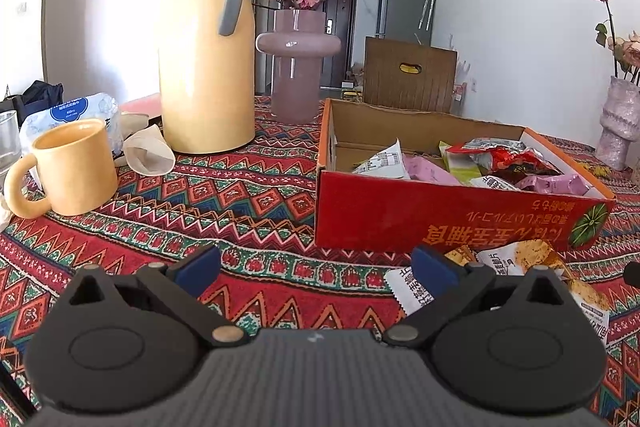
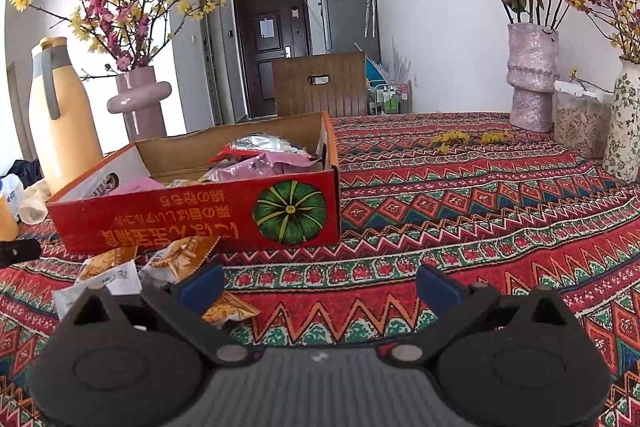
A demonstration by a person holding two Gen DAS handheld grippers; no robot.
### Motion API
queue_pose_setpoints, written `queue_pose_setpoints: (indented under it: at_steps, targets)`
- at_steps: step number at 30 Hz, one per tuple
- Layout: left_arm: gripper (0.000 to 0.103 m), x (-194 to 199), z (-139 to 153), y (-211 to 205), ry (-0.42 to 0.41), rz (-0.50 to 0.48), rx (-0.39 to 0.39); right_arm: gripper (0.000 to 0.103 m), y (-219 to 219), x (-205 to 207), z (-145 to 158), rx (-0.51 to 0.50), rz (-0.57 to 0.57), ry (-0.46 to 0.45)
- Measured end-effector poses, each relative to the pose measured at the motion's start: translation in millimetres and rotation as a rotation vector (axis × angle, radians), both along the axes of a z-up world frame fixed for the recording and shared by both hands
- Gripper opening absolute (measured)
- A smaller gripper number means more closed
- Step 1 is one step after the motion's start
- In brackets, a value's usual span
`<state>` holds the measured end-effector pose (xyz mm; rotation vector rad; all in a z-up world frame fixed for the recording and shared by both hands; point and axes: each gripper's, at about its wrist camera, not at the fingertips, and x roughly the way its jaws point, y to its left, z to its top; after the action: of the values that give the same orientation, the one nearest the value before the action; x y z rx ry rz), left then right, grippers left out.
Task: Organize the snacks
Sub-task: 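Withdraw both grippers from the box back to the snack pile, then grasp a white cookie packet from the pile with the right gripper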
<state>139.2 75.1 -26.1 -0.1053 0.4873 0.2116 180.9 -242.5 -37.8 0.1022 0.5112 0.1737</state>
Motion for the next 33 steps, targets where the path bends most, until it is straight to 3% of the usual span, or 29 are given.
queue_pose_setpoints:
  at_steps: [13,33]
  targets:
    - [0.103,-0.2,-0.1,1.8,-0.002,0.000,-0.014,0.103,5.6,-2.2,1.1,-0.031,0.002,-0.009]
    - [0.103,-2.1,0.6,5.4,-0.012,-0.015,-0.049,0.103,67.7,-2.9,7.9,-0.138,0.173,0.065]
